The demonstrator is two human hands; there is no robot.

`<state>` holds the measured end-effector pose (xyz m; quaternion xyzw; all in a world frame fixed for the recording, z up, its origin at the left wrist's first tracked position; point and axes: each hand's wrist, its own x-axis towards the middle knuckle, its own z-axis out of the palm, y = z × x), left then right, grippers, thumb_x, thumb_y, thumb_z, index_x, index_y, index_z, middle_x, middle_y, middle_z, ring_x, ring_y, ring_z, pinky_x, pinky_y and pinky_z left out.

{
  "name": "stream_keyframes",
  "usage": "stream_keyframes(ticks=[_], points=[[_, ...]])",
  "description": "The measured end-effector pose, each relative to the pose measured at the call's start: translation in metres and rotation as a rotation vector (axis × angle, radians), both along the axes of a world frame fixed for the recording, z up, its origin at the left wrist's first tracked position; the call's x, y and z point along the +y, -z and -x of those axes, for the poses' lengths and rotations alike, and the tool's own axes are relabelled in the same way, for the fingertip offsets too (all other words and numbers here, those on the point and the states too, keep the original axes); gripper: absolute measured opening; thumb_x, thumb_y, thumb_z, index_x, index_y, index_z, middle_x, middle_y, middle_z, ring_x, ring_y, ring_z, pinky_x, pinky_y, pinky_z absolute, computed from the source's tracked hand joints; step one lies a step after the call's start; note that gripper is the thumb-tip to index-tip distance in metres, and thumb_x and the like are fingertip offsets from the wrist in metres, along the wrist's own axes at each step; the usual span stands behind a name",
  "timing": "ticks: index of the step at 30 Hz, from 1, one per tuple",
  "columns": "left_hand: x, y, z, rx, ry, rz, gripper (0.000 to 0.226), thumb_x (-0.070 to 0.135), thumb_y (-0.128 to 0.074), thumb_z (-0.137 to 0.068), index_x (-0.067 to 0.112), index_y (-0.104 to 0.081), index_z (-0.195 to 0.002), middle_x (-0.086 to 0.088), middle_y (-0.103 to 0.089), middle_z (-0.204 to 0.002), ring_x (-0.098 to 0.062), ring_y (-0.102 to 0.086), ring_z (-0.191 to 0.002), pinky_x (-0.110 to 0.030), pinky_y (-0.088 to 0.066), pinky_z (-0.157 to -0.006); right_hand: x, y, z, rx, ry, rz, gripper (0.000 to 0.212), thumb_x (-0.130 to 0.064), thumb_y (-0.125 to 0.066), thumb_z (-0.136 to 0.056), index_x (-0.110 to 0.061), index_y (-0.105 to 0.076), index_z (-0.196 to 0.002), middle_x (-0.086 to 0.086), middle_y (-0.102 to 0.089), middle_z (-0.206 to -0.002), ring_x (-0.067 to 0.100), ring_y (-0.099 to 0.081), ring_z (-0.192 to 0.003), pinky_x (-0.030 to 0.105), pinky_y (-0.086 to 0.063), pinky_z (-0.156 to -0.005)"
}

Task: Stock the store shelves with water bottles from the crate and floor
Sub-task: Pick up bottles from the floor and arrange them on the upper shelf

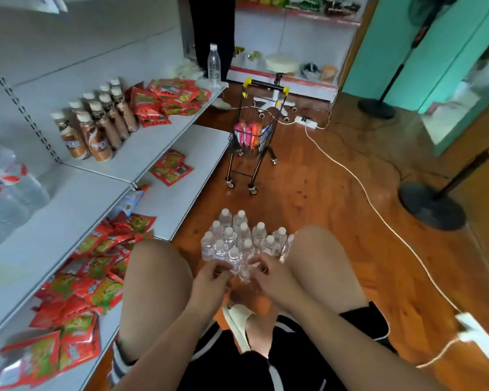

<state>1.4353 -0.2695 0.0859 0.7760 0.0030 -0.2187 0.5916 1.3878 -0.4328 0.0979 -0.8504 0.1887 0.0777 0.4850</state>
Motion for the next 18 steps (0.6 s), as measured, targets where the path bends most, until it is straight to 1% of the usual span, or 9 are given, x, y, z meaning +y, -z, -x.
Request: stream_keyframes(ticks=[2,4,5,8,9,10,12,15,18], points=[[-0.013,0.001,-0.004,0.011,0.066,0.011,0.015,0.002,-0.059,-0.095,0.014,-0.067,-0.092,-0.004,-0.067,-0.076,-0.019,-0.062,-0.068,-0.027,-0.05,-0.062,-0.007,0.004,0.001,0.027,0.033,0.009,0.009,-0.03,-0.058,-0.097,-0.033,-0.061,-0.104,0.0,-0.07,-0.09,0.019,-0.068,-0.081,0.042,-0.058,-0.08],[-0.028,0.002,-0.006,0.03,0.124,0.012,0.013,0.0,-0.057,-0.096,0.01,-0.066,-0.095,-0.004,-0.065,-0.078,-0.016,-0.061,-0.066,-0.02,-0.048,-0.057,-0.014,0.006,0.0,0.062,0.053,0.038,0.012,-0.03,-0.056,-0.099,-0.03,-0.059,-0.11,0.004,-0.07,-0.093,0.021,-0.069,-0.083,0.038,-0.058,-0.077],[-0.034,0.003,-0.006,0.038,0.148,0.014,0.013,0.0,-0.056,-0.097,0.009,-0.065,-0.096,-0.004,-0.065,-0.08,-0.015,-0.06,-0.067,-0.02,-0.049,-0.058,-0.018,0.007,0.0,0.076,0.078,0.047,0.014,-0.03,-0.055,-0.098,-0.028,-0.059,-0.112,0.005,-0.069,-0.094,0.022,-0.069,-0.085,0.038,-0.058,-0.077],[-0.051,0.008,-0.01,0.068,0.174,0.013,0.014,0.001,-0.055,-0.097,0.01,-0.065,-0.096,-0.005,-0.063,-0.08,-0.019,-0.06,-0.069,-0.037,-0.05,-0.061,-0.033,0.017,0.006,0.091,0.126,0.066,0.017,-0.036,-0.052,-0.09,-0.029,-0.056,-0.105,0.005,-0.07,-0.094,0.026,-0.068,-0.087,0.044,-0.057,-0.082],[-0.056,0.01,-0.012,0.075,0.178,0.003,0.015,0.002,-0.054,-0.097,0.011,-0.065,-0.095,-0.004,-0.063,-0.08,-0.02,-0.06,-0.071,-0.039,-0.049,-0.061,-0.042,0.028,0.009,0.106,0.146,0.07,0.019,-0.037,-0.05,-0.086,-0.028,-0.056,-0.102,0.005,-0.07,-0.091,0.027,-0.068,-0.086,0.046,-0.056,-0.083],[-0.061,0.012,-0.014,0.082,0.186,-0.008,0.016,0.002,-0.053,-0.097,0.013,-0.065,-0.094,-0.004,-0.062,-0.08,-0.021,-0.059,-0.072,-0.04,-0.049,-0.062,-0.047,0.034,0.012,0.128,0.158,0.073,0.02,-0.036,-0.05,-0.085,-0.025,-0.055,-0.1,0.006,-0.069,-0.088,0.028,-0.067,-0.085,0.048,-0.056,-0.083],[-0.07,0.015,-0.017,0.096,0.202,-0.025,0.017,0.003,-0.053,-0.098,0.013,-0.065,-0.093,-0.006,-0.062,-0.08,-0.022,-0.057,-0.071,-0.039,-0.048,-0.062,-0.055,0.036,0.015,0.167,0.174,0.087,0.013,-0.025,-0.053,-0.091,-0.019,-0.057,-0.102,0.009,-0.068,-0.086,0.03,-0.067,-0.083,0.047,-0.056,-0.08],[-0.082,0.023,-0.022,0.108,0.202,-0.069,0.016,0.003,-0.055,-0.097,0.013,-0.065,-0.091,-0.008,-0.064,-0.078,-0.022,-0.058,-0.069,-0.036,-0.046,-0.058,-0.068,0.045,0.014,0.235,0.215,0.066,0.016,-0.013,-0.052,-0.097,-0.012,-0.057,-0.112,0.014,-0.069,-0.094,0.024,-0.066,-0.078,0.038,-0.053,-0.072],[-0.099,0.031,-0.031,0.095,0.236,-0.099,0.018,0.003,-0.055,-0.096,0.015,-0.065,-0.088,-0.006,-0.065,-0.08,-0.028,-0.063,-0.072,-0.039,-0.048,-0.06,-0.085,0.06,0.006,0.274,0.182,0.073,0.015,-0.012,-0.053,-0.095,-0.01,-0.054,-0.11,0.011,-0.068,-0.1,0.026,-0.065,-0.087,0.036,-0.05,-0.076]])
